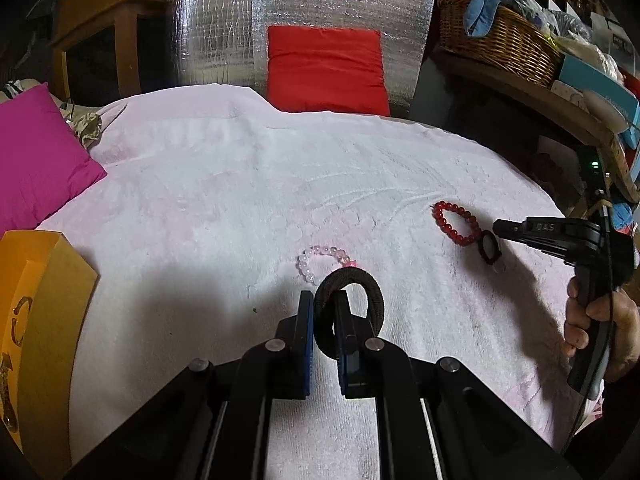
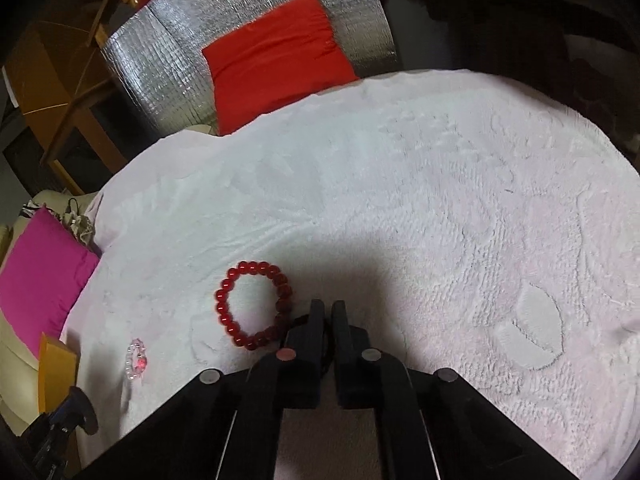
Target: Organize jewelry
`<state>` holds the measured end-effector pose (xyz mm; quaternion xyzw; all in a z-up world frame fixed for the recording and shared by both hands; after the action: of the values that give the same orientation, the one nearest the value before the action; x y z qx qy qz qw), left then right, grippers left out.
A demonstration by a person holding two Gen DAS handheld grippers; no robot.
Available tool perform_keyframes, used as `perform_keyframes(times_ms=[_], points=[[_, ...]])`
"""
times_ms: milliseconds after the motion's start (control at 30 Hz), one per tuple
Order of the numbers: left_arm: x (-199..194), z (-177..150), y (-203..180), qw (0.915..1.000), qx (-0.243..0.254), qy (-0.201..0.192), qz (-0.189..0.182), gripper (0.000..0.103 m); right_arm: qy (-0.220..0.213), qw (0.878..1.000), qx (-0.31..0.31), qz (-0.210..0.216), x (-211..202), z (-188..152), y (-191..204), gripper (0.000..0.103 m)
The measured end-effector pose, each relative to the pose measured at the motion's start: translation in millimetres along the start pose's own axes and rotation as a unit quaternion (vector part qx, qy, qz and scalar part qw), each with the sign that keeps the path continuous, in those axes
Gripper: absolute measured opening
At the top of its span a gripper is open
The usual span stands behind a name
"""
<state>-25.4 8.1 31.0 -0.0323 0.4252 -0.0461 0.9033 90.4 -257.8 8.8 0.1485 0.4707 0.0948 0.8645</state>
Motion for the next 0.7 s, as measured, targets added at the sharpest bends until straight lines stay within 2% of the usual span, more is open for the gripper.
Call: perform_keyframes(times_ms=[133, 500, 700], points=[[-2, 0, 0, 1.0, -0.001, -0.003, 0.002, 0.009, -0.018, 1.0, -0.016, 0.017, -19, -4, 11, 0.004], [-6, -1, 4, 0.9998, 0.0, -0.007, 0.016, 0.009, -0.046, 0.992, -0.063, 0.1, -65, -24, 57, 0.004], [-5, -2, 9, 0.9998, -0.003, -0.003, 0.018, 0.009, -0.055, 0.993, -0.038, 0.093, -72, -18, 38, 0.004]])
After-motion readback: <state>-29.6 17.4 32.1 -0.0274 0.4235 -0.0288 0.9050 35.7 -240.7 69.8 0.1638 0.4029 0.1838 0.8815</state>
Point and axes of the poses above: each gripper's, at about its wrist camera, not at the fingertips, and x roughly the way its jaws point, y to its left, z to its top, the point moved 5 cm from there along x, roughly the way its jaws point, and after that the axes turned 6 degrees about y, right-handed, at the moved point
